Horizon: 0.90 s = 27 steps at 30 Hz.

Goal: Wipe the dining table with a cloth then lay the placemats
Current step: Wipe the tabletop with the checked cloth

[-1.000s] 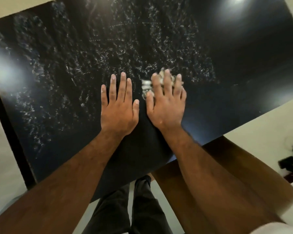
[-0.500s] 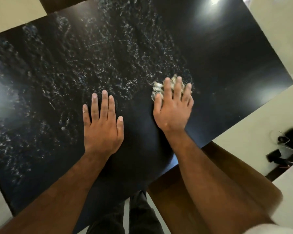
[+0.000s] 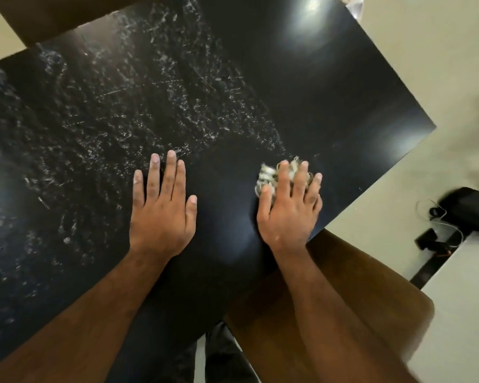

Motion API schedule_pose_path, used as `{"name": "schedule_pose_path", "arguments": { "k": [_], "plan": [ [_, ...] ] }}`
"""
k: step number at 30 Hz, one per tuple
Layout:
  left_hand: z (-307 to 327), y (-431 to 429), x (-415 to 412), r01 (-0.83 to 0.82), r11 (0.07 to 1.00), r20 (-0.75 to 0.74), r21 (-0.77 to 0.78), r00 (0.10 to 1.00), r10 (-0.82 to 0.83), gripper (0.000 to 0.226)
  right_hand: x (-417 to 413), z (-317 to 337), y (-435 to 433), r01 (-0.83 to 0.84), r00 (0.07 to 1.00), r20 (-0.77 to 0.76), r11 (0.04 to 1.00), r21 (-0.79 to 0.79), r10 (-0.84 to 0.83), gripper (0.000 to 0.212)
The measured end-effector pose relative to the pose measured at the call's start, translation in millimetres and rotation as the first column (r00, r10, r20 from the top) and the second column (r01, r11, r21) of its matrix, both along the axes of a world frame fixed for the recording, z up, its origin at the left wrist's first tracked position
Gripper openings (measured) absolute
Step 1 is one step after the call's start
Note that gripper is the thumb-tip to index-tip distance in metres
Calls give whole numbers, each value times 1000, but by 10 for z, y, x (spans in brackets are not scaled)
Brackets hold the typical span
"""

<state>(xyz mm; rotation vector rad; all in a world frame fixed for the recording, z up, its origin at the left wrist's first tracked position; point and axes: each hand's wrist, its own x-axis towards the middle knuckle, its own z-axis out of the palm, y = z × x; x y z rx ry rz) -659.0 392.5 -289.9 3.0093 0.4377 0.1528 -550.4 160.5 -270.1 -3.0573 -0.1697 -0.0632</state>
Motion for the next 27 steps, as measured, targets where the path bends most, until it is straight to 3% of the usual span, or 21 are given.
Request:
{"name": "schedule_pose_path", "arguments": {
  "k": [5,12,16,18,21,24,27],
  "plan": [
    [-11,-1,24,-8,1000,-25,-8,1000,8,74,753,-43,309,103,993,60,994,27,-105,67],
    [3,-11,14,-3,1000,-40,4,999,3,74,589,-28,1051,-247,968,57,965,82,243,65],
    [34,-12,19,2,1000,-31,-2,1000,-2,74,149,-36,841,-367,930,41,923,117,364,65],
    [51,-19,25,3,1000,-34,-11,999,-4,74,28,-61,571,-315,949,21,943,110,315,67],
    [58,-26,21,4,1000,-51,-26,999,-5,75,148,-75,114,-57,998,17,997,55,56,69],
    [65,-24,56,-12,1000,-64,-23,998,10,75,655,-57,-155,170,984,48,985,44,-172,68],
    [57,-41,59,-7,1000,-70,-24,998,5,74,1117,-35,-79,240,968,69,970,45,-243,69]
  ]
}}
